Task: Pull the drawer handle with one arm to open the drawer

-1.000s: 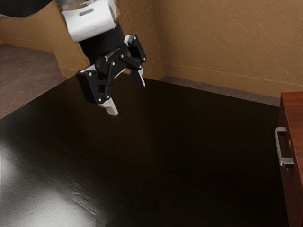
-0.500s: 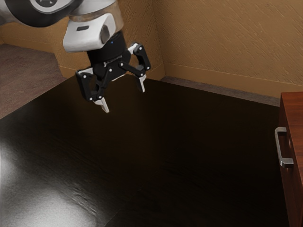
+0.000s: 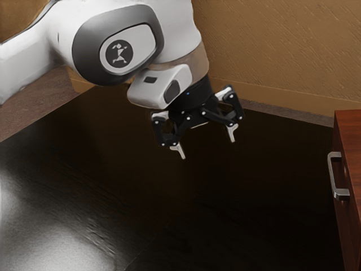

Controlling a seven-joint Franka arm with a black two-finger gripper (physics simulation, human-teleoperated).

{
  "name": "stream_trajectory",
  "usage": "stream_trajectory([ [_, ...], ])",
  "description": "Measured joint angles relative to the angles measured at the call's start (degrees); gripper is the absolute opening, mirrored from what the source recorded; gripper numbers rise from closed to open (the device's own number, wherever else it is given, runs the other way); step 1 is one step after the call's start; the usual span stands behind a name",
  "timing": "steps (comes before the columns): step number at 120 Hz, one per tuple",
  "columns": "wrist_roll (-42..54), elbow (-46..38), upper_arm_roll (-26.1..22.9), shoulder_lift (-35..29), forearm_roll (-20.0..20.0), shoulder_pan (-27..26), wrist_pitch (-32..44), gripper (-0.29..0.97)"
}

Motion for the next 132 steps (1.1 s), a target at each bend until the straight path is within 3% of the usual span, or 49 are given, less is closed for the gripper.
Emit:
stream_trajectory([
  [39,6.1,-0.4,-0.1,4.8,0.7,-11.6,10.8,0.68],
  [64,8.7,0.1,0.2,5.2,0.8,-9.5,13.9,0.68],
  [132,12.3,0.1,-0.1,6.6,0.8,-13.0,16.5,0.68],
])
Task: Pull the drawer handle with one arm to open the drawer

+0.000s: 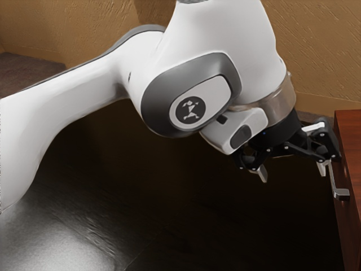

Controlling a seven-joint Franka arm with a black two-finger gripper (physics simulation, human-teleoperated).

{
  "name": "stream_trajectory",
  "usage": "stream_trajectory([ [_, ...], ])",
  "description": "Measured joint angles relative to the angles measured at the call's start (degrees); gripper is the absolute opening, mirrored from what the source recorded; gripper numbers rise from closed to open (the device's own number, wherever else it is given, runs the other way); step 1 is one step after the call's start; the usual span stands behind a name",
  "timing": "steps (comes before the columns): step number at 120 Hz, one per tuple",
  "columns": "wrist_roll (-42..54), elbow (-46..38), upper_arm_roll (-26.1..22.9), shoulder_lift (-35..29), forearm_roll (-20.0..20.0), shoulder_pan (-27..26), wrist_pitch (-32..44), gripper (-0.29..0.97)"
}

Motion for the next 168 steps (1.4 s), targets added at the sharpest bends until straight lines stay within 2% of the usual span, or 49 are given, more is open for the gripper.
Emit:
stream_trajectory([
  [74,0.9,-1.9,0.3,2.3,-0.1,0.5,6.4,0.68],
  [139,-0.6,-3.8,0.4,5.7,-0.2,2.5,15.4,0.68],
  [168,-0.9,-3.6,0.3,7.2,-0.1,3.1,17.1,0.57],
])
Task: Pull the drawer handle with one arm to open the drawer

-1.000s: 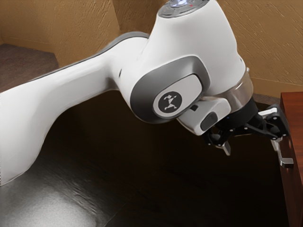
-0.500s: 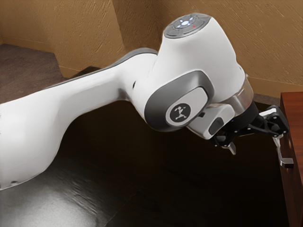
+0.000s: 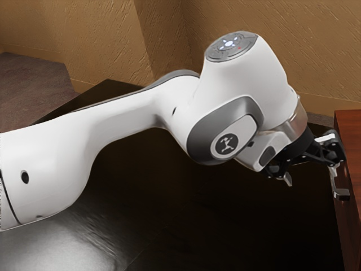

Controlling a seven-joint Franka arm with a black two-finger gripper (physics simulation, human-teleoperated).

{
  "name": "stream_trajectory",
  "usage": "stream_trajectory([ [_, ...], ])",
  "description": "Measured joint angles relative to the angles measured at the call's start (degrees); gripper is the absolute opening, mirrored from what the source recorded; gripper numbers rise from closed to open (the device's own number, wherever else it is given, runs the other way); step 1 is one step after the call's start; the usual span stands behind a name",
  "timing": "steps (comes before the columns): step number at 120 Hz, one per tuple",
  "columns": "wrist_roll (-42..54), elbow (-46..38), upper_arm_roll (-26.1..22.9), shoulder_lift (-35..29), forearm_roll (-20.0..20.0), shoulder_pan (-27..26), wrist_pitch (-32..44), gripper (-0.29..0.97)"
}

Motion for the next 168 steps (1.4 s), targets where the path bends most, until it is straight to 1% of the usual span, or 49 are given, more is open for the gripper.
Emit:
stream_trajectory([
  [14,-0.1,0.8,-0.2,1.5,0.0,0.0,0.8,0.55],
  [28,-0.2,1.0,-0.2,2.2,0.0,0.1,1.9,0.49],
  [49,-0.2,1.0,-0.3,2.9,0.1,1.3,3.0,0.45],
  [62,-0.1,1.0,-0.6,3.2,0.2,1.8,3.7,0.45],
  [72,-0.1,1.0,-3.4,3.4,0.2,3.6,4.1,0.43],
  [79,-0.1,1.2,-4.4,3.7,0.2,4.3,4.3,0.43],
  [98,-0.1,1.6,-4.8,4.7,0.4,5.3,5.1,0.43],
  [116,-0.2,1.6,-5.1,5.0,2.2,5.3,5.5,0.43],
  [129,-0.2,0.9,-5.0,4.6,2.7,5.4,5.7,0.43],
  [138,-0.2,-0.1,-5.0,3.6,2.9,5.9,5.8,0.40],
  [148,-0.2,-2.3,-5.0,1.8,3.0,6.1,5.8,0.41],
  [157,-0.3,-4.9,-5.0,-0.2,3.1,6.2,5.9,0.39],
  [168,-0.3,-6.8,-5.0,-1.7,3.1,6.2,6.0,0.40],
])
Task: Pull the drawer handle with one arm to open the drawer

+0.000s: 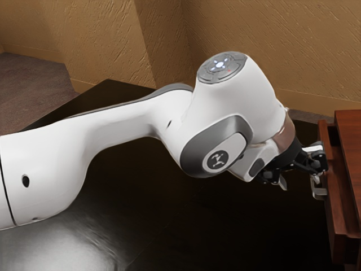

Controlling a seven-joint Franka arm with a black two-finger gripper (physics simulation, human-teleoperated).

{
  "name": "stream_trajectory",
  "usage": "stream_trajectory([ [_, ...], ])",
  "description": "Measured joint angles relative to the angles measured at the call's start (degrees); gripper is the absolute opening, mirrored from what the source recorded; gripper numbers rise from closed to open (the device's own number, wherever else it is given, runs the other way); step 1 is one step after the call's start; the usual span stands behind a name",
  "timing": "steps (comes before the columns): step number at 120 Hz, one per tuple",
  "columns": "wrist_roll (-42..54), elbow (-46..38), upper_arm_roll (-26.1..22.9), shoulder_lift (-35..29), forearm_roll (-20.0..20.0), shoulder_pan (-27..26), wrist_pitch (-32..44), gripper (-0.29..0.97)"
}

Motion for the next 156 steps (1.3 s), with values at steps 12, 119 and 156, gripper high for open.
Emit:
stream_trajectory([
  [12,0.0,-1.0,-0.1,-0.8,0.0,1.5,0.1,0.40],
  [119,-0.4,-18.1,4.3,-16.8,1.1,4.5,0.9,0.41],
  [156,-1.3,-11.5,32.2,-23.5,1.1,-25.6,-3.4,0.61],
])
